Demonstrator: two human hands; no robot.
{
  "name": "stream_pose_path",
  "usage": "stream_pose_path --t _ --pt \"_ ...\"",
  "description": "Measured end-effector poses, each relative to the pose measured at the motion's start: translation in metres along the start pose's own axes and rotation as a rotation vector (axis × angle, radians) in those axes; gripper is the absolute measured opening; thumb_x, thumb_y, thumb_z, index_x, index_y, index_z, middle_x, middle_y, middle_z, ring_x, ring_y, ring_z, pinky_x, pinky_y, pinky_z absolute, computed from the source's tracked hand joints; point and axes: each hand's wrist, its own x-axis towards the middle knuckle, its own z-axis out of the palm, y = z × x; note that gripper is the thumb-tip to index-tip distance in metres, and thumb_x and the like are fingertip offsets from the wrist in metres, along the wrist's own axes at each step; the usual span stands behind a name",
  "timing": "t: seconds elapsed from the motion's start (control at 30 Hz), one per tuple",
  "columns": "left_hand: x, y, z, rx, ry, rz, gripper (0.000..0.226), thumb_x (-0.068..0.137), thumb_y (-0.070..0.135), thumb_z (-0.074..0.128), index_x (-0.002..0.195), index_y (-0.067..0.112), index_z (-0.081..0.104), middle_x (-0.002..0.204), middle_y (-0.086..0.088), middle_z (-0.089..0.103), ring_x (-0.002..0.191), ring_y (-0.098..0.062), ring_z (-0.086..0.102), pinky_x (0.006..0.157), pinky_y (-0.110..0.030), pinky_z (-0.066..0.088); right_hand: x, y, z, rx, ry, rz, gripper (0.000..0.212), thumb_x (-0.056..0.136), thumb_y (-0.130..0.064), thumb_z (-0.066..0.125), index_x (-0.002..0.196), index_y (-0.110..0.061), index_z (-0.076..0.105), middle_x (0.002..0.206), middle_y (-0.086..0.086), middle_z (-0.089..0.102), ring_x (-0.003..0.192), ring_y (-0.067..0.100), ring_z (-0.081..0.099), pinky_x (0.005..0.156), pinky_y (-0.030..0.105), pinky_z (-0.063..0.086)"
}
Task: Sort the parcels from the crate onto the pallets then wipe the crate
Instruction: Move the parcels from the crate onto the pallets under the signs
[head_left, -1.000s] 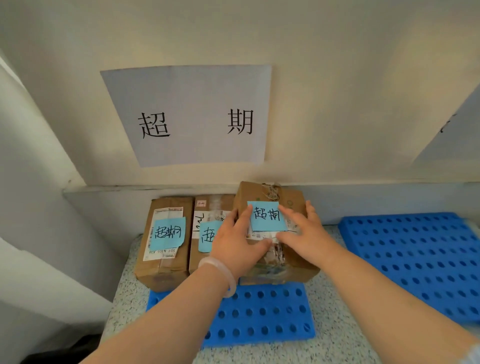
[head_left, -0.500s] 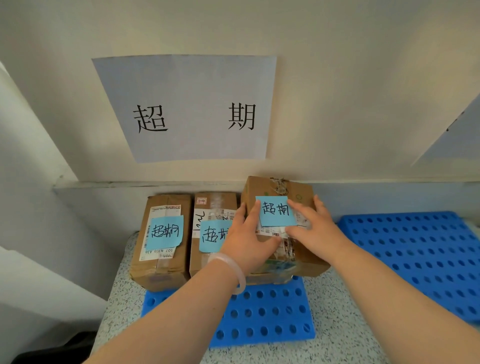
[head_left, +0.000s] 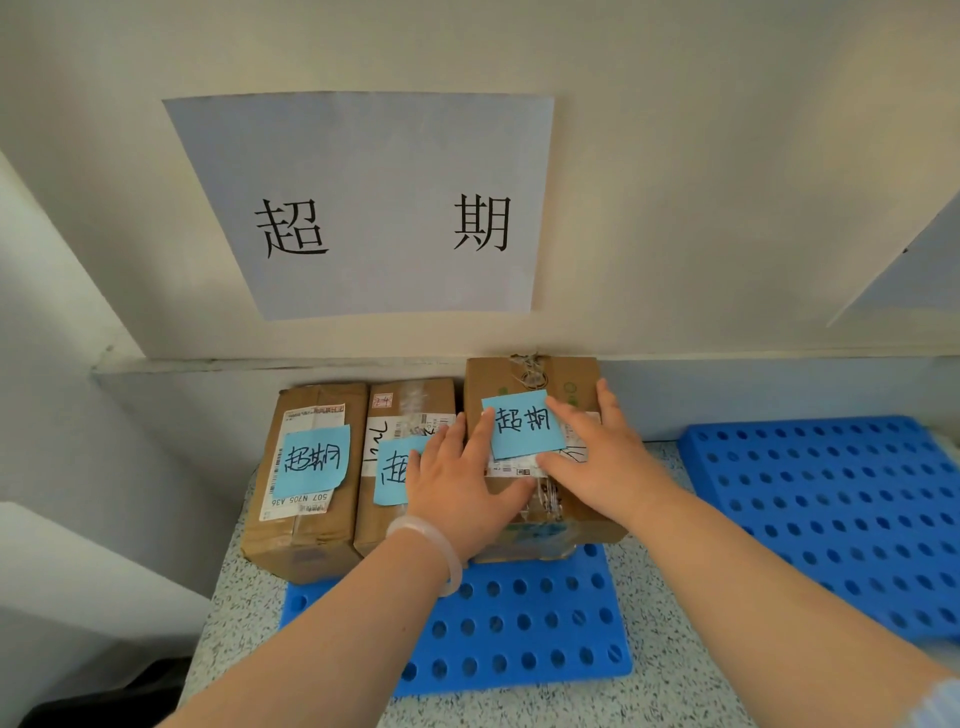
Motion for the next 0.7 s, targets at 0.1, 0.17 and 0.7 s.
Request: stream_pose_path --t 0.1,0.17,0.7 --pt "0.0 -0.005 0.0 0.029 0.012 -0.022 0.084 0.086 0.071 0.039 0.153 0.042 -0.003 0.164 0.004 0.007 0.15 -0.021 0.005 0.12 -0.053 0.003 0.001 -0.004 0.008 -0.096 0.004 -0.007 0.072 0.09 -0.062 0.052 0.149 -0.056 0.011 0.162 -0.011 -0.018 0.145 0.029 0.015 0.113 0.048 0.034" --pt "0.001 -0.006 0.0 0.034 0.007 -0.025 0.083 0.086 0.072 0.038 0.152 0.044 -0.005 0.164 0.005 0.006 0.15 -0.021 0.005 0.12 -0.054 0.001 0.0 -0.005 0.011 -0.144 0.013 -0.014 0.072 0.091 -0.064 0.047 0.15 -0.056 0.006 0.161 -0.009 -0.019 0.144 0.029 0.014 0.111 0.048 0.033" --pt "-0.007 -0.005 -0.017 0.066 -0.052 -0.058 0.082 0.087 0.075 0.035 0.153 0.044 -0.005 0.164 0.005 -0.002 0.151 -0.022 0.0 0.12 -0.055 0.001 -0.018 -0.014 0.007 -0.279 0.051 -0.125 0.07 0.093 -0.065 0.038 0.153 -0.048 0.007 0.163 -0.008 -0.015 0.15 0.02 -0.016 0.119 0.046 -0.002"
